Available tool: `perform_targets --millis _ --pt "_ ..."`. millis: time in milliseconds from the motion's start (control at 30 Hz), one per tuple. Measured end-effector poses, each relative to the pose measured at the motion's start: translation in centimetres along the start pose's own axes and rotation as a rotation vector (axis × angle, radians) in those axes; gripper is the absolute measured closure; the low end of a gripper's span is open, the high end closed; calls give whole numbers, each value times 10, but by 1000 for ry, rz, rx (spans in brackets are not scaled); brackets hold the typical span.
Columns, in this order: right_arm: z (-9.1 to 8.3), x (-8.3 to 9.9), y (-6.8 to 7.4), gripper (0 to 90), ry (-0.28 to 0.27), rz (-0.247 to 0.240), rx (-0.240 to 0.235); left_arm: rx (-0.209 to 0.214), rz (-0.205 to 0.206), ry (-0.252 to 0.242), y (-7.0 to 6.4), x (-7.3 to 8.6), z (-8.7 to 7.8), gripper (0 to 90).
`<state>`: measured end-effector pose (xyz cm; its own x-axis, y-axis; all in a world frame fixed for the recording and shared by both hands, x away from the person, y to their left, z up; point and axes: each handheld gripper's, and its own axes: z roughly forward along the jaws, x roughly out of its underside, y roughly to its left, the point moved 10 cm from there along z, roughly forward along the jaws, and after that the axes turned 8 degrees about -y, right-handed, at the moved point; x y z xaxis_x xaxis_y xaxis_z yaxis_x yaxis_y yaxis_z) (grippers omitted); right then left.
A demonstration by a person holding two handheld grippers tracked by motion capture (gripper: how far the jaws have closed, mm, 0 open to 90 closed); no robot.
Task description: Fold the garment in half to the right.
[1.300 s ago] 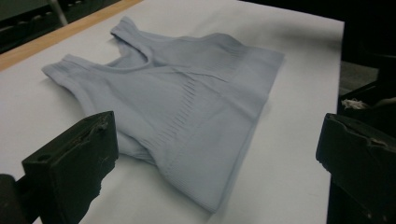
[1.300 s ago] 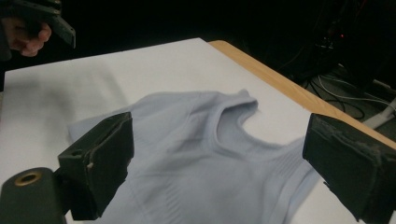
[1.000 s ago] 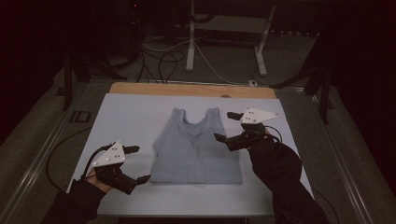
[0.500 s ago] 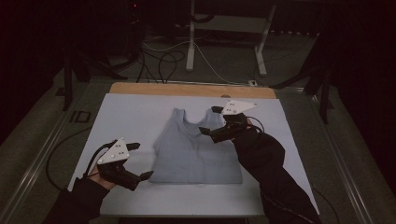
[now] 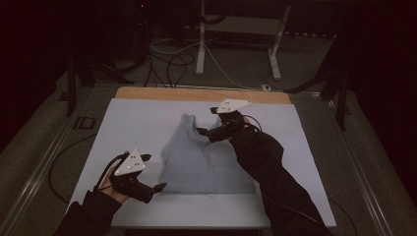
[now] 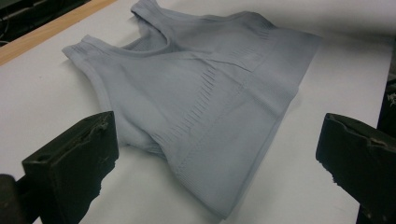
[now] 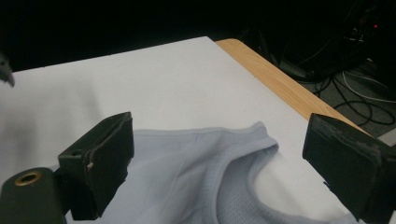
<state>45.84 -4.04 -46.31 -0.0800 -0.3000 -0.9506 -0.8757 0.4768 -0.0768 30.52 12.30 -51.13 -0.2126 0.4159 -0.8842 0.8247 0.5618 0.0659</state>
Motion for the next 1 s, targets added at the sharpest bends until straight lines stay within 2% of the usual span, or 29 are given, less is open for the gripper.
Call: perform_targets --millis 133,200,267,433,567,767,1000 --pt "8 -1 -3 90 5 5 6 -7 -1 16 0 4 2 3" --pt "13 -2 -3 90 -2 39 -5 -23 -22 13 -1 8 7 3" --pt "18 1 -4 90 14 38 4 -27 -16 17 -2 11 11 3" --pt "31 5 -9 90 36 33 5 -3 -3 59 -7 21 21 3" --pt "40 10 -14 90 53 58 11 6 -24 73 -9 27 27 3" --pt "54 20 -20 90 89 55 15 42 -31 95 -13 38 36 3" --pt "66 31 -23 90 131 54 12 28 -49 138 -7 49 41 4"
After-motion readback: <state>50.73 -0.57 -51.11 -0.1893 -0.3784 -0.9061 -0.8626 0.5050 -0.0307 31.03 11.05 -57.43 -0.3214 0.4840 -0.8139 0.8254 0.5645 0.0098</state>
